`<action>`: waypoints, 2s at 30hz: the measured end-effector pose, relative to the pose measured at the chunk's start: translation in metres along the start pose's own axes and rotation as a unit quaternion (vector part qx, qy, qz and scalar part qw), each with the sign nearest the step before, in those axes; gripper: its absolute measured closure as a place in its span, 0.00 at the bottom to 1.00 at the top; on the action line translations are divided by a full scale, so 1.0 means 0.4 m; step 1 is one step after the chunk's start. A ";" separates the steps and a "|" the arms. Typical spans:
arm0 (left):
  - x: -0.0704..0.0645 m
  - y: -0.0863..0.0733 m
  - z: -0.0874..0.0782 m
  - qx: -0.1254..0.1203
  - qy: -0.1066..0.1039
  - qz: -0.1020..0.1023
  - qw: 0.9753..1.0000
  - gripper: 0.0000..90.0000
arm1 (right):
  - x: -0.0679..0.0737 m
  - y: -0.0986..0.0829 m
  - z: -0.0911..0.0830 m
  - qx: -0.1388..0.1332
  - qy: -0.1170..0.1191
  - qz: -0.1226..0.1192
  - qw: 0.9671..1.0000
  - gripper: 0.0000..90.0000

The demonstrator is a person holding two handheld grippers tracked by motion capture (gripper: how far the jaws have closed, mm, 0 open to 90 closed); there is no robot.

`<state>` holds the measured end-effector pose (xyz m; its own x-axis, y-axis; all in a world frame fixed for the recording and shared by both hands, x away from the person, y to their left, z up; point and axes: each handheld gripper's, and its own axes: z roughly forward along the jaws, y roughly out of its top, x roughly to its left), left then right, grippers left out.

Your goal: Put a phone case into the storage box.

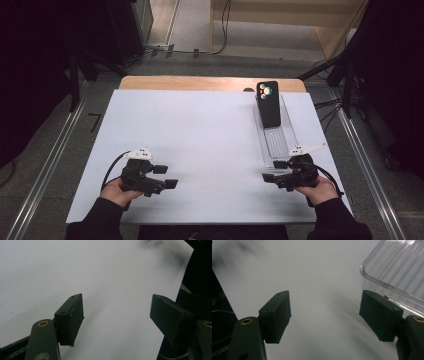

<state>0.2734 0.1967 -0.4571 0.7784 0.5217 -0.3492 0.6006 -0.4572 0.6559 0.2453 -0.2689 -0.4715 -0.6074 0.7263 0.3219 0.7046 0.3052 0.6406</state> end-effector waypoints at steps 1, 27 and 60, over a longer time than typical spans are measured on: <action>0.000 -0.001 0.000 0.000 0.000 -0.001 1.000 0.30 | -0.002 -0.002 -0.001 -0.001 -0.002 0.003 1.000 0.26; 0.006 -0.002 0.004 0.000 -0.001 -0.002 1.000 0.29 | -0.013 -0.007 0.008 0.012 -0.004 0.001 1.000 0.26; 0.005 -0.003 0.006 0.003 -0.005 -0.001 1.000 0.29 | -0.010 -0.009 0.012 0.019 -0.005 -0.003 1.000 0.26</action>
<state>0.2746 0.1966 -0.4601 0.7787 0.5152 -0.3581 0.6036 -0.4597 0.6514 0.2471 -0.2699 -0.4786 -0.6085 0.7298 0.3116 0.7144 0.3328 0.6156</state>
